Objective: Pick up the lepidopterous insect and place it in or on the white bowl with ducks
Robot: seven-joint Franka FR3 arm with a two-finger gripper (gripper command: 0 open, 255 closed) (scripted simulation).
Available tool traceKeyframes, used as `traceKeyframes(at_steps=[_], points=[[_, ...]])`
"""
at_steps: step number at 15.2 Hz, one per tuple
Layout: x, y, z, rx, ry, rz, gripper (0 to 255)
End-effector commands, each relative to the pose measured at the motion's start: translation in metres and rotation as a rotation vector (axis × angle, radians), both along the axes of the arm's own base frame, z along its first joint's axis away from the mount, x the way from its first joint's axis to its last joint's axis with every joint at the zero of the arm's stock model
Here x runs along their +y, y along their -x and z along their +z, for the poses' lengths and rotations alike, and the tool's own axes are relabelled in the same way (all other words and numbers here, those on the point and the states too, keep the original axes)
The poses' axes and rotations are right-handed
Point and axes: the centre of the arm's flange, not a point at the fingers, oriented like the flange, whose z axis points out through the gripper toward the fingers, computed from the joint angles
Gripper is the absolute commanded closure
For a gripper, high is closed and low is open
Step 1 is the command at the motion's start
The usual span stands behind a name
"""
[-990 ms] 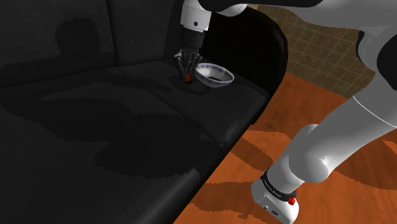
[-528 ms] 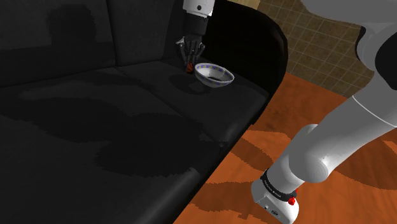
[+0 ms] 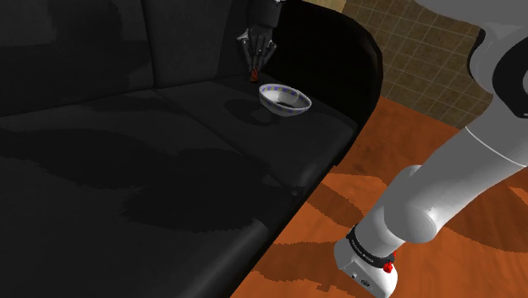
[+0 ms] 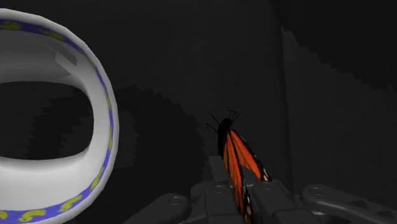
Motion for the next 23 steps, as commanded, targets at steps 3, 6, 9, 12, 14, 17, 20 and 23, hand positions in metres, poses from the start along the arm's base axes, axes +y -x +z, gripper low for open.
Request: traceKeyframes(at_steps=[3, 6, 9, 12, 14, 17, 20, 23], points=[[0.000, 0.001, 0.020, 0.000, 0.000, 0.000, 255], [-0.040, 0.003, 0.018, 0.000, 0.000, 0.000, 255], [-0.042, 0.005, 0.019, 0.000, 0.000, -0.002, 0], [-0.051, 0.103, 0.036, -0.504, -0.043, 0.065, 0], [-0.052, 0.109, 0.031, -0.544, -0.046, 0.071, 0], [-0.050, 0.102, 0.017, -0.544, -0.046, 0.071, 0], [-0.047, 0.093, 0.000, -0.544, -0.046, 0.071, 0], [-0.047, 0.093, 0.000, -0.544, -0.046, 0.071, 0]])
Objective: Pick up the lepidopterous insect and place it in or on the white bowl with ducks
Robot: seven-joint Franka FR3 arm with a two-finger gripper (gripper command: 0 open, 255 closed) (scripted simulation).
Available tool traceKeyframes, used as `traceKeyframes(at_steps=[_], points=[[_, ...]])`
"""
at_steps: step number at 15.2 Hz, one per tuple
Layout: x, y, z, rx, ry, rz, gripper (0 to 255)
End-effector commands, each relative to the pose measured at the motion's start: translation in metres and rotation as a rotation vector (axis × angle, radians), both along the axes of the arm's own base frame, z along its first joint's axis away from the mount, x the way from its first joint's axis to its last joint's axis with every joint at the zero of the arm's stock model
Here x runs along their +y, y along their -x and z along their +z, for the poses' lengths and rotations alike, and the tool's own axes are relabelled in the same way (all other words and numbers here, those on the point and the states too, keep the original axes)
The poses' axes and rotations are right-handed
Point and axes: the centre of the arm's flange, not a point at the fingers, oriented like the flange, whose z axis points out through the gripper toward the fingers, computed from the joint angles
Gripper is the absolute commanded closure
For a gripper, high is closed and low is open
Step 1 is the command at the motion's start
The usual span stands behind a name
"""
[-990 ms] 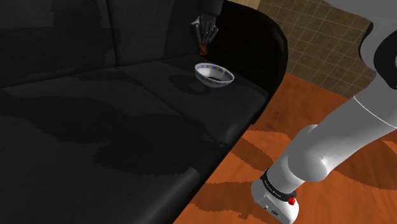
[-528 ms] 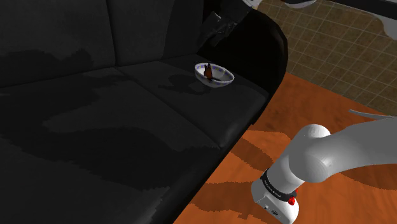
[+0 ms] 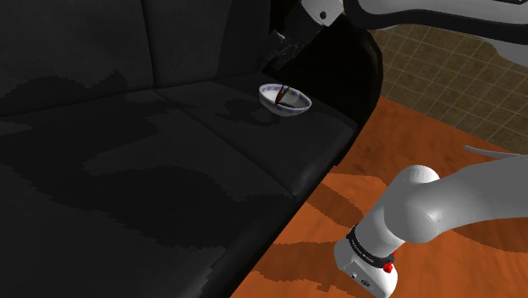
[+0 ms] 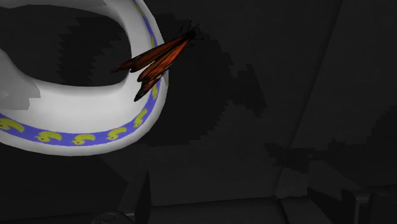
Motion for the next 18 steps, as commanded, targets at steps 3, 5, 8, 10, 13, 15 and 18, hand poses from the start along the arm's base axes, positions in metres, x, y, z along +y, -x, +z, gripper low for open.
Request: traceKeyframes(at_steps=[3, 5, 8, 10, 13, 15, 18], points=[[0.000, 0.000, 0.000, 0.000, 0.000, 0.000, 0], [0.000, 0.000, 0.000, 0.000, 0.000, 0.000, 0], [0.000, 0.000, 0.000, 0.000, 0.000, 0.000, 255], [0.000, 0.000, 0.000, 0.000, 0.000, 0.000, 255], [0.000, 0.000, 0.000, 0.000, 0.000, 0.000, 255], [0.000, 0.000, 0.000, 0.000, 0.000, 0.000, 255], [-0.010, 0.034, -0.013, -0.084, -0.095, -0.266, 0]])
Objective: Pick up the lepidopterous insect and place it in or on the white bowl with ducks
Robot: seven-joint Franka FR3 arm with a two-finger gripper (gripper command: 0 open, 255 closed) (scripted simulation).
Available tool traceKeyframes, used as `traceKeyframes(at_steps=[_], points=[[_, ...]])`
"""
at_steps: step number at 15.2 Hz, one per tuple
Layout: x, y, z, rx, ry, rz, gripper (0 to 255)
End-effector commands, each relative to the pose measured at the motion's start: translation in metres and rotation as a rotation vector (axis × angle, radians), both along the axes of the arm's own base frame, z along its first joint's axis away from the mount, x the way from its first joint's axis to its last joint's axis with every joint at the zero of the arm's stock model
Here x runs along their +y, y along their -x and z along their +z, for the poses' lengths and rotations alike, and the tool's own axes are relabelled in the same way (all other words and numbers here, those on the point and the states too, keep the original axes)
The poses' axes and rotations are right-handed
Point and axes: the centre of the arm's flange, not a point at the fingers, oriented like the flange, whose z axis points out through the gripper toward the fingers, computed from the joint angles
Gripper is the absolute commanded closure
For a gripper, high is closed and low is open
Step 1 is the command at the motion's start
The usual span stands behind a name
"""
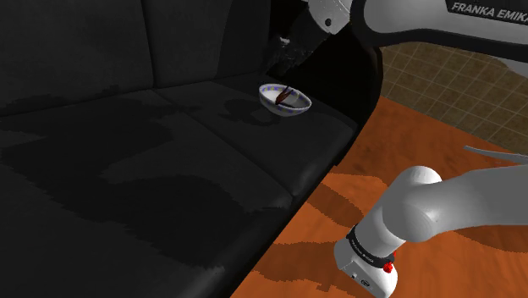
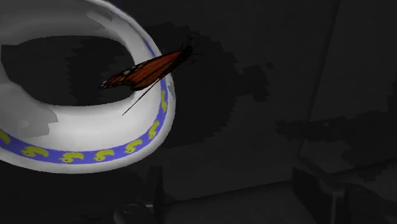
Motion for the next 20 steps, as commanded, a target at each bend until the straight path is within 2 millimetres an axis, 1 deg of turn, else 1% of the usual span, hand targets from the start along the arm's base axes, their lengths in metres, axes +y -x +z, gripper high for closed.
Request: traceKeyframes(at_steps=[1, 3, 5, 6, 13, 20], points=[[-0.005, 0.031, -0.014, -0.078, -0.096, -0.255, 0], [0.001, 0.064, -0.031, -0.162, -0.191, -0.520, 0], [0.017, 0.093, -0.050, -0.246, -0.286, -0.786, 0], [0.019, 0.096, -0.053, -0.256, -0.297, -0.818, 0], [0.013, 0.069, -0.081, -0.256, -0.298, -0.818, 0], [0.013, 0.069, -0.081, -0.256, -0.298, -0.818, 0]])
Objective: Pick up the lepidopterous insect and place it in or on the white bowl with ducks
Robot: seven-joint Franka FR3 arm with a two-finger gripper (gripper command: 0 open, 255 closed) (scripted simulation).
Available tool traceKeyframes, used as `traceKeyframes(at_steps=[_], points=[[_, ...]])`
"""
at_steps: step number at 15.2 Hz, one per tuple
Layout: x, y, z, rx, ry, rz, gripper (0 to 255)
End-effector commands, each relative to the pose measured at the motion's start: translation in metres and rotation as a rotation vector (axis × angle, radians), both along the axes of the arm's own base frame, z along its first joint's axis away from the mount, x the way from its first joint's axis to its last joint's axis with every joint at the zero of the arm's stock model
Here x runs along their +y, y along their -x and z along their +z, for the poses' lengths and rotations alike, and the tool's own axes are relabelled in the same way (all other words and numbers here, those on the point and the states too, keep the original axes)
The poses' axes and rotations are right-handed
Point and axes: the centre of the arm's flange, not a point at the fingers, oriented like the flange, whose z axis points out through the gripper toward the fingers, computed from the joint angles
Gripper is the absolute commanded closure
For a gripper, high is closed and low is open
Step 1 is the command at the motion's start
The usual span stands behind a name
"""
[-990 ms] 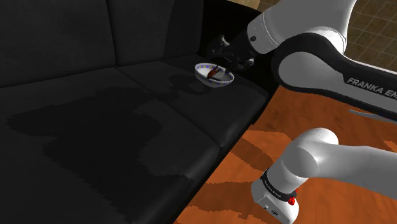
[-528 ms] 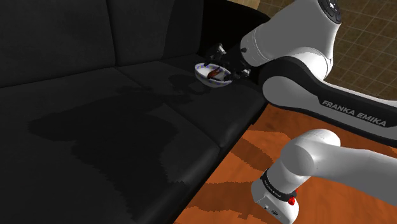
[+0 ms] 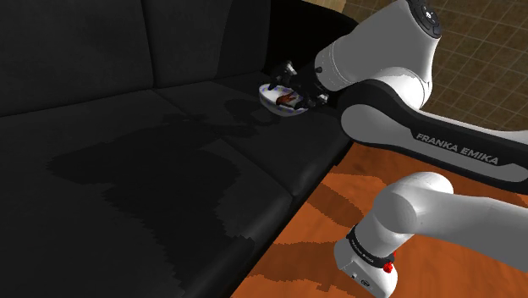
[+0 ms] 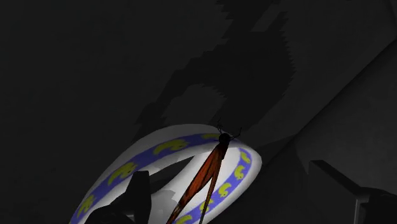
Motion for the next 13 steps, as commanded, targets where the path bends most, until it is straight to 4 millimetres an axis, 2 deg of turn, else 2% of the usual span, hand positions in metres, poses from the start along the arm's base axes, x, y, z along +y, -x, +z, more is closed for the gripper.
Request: traceKeyframes(at_steps=[1, 2, 12, 13], points=[[0.0000, 0.0000, 0.0000, 0.000, 0.000, 0.000, 0], [0.0000, 0.0000, 0.0000, 0.000, 0.000, 0.000, 255], [0.0001, 0.0000, 0.0002, -0.001, 0.000, 0.000, 255], [0.0001, 0.0000, 0.0002, -0.001, 0.000, 0.000, 0]])
